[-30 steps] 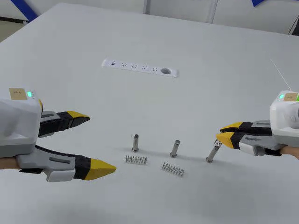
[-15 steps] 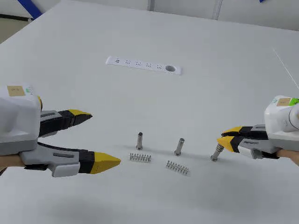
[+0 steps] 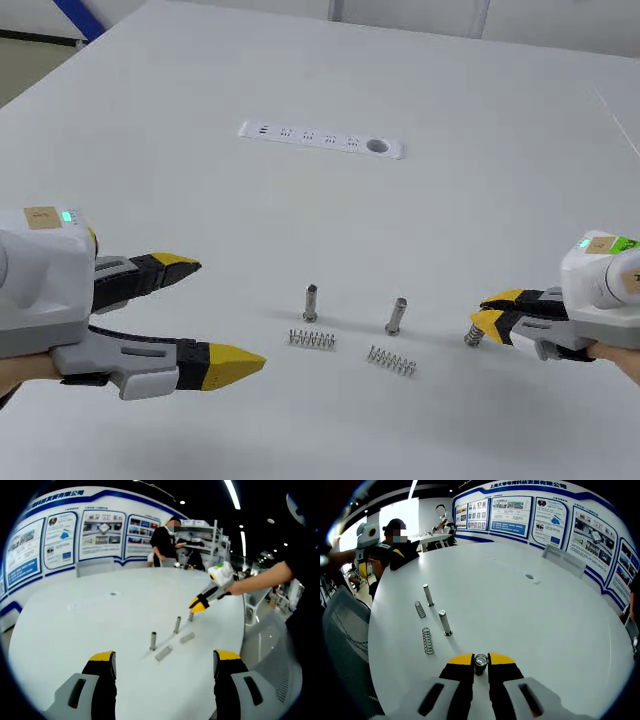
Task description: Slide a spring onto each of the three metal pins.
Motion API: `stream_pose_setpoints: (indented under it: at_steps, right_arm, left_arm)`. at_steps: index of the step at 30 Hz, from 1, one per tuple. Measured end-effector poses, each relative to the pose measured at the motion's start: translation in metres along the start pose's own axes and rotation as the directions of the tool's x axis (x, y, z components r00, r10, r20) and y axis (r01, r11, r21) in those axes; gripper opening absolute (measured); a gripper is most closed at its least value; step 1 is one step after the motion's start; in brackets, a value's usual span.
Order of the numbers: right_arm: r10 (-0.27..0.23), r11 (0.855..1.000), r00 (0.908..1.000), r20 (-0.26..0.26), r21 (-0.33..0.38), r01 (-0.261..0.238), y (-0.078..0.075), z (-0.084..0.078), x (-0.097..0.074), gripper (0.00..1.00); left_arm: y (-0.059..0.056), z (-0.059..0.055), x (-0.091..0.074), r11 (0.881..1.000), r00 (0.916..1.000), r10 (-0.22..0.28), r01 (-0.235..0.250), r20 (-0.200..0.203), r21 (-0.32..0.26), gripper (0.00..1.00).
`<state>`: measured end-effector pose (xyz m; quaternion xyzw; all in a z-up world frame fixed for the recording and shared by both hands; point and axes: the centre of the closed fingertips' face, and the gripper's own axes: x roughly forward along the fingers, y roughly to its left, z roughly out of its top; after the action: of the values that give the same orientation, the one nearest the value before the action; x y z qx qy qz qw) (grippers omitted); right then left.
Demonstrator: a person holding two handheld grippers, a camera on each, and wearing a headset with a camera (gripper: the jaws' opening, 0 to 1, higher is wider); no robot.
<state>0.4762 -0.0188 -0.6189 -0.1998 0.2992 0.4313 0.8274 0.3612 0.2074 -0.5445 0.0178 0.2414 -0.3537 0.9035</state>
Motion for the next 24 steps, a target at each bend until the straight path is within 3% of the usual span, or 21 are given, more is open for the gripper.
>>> stream_pose_setpoints:
  at_steps: [9, 17, 21, 24]
  right_arm:
    - [0.007, 1.0, 1.0, -0.005, 0.015, -0.007, 0.005, -0.002, 0.004, 0.11]
    - [0.01, 1.0, 0.9999, -0.013, -0.015, -0.01, 0.005, -0.001, 0.003, 0.12]
    - [0.001, 1.0, 0.9999, 0.015, -0.012, -0.001, 0.004, 0.006, -0.003, 0.16]
    - [-0.012, 1.0, 0.9995, 0.031, -0.011, 0.013, 0.002, 0.012, -0.01, 0.16]
  left_arm:
    - [0.001, -0.002, 0.0, 1.0, 0.9999, 0.005, -0.005, -0.009, -0.002, 0.81]
    - [-0.002, -0.003, -0.001, 1.0, 0.9999, -0.002, 0.002, -0.012, -0.002, 0.81]
    - [-0.002, 0.0, -0.003, 1.0, 1.0, -0.004, 0.004, 0.002, -0.01, 0.81]
    - [-0.004, 0.009, -0.004, 0.999, 0.999, -0.012, 0.014, 0.043, -0.034, 0.81]
